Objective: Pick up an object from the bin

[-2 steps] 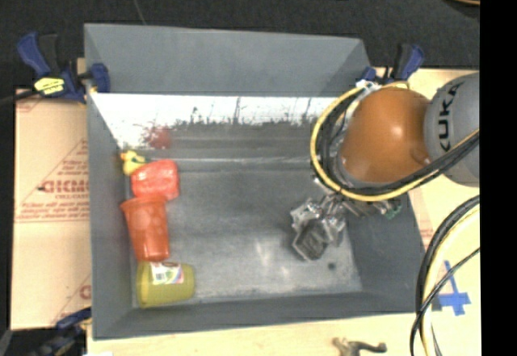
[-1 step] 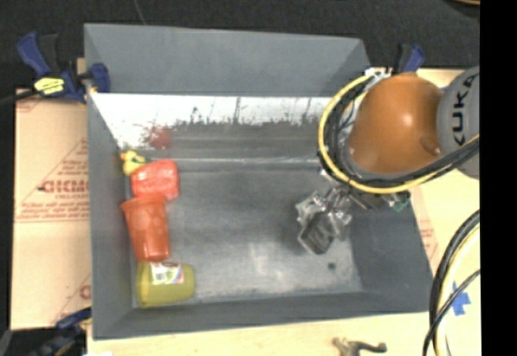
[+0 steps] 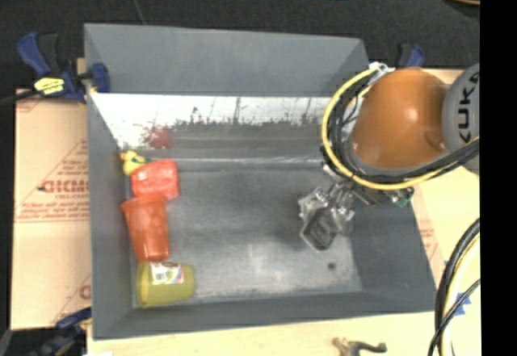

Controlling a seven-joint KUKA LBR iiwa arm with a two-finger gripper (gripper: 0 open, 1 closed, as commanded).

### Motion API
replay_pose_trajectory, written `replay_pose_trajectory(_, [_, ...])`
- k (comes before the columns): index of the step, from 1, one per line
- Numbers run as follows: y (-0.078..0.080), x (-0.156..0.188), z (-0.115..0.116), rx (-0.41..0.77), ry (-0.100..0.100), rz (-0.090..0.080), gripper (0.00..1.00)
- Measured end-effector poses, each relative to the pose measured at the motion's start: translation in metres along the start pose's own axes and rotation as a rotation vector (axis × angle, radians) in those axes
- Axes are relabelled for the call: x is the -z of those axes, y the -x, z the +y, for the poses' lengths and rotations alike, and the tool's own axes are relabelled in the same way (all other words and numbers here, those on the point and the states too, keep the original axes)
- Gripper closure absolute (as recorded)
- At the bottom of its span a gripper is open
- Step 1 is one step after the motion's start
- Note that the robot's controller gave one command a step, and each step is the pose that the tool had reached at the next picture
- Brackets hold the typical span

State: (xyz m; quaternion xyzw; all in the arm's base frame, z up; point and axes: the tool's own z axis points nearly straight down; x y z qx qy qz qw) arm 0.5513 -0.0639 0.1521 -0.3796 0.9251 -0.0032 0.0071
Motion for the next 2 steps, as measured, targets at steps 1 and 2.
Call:
replay_pose_trajectory(1, [0.0, 0.0058, -0.0004, -0.003, -0.001, -0.001, 1.0])
replay_pose_trajectory(2, [0.0003, 0.0093, -0.0009, -0.005, -0.003, -0.003, 1.0])
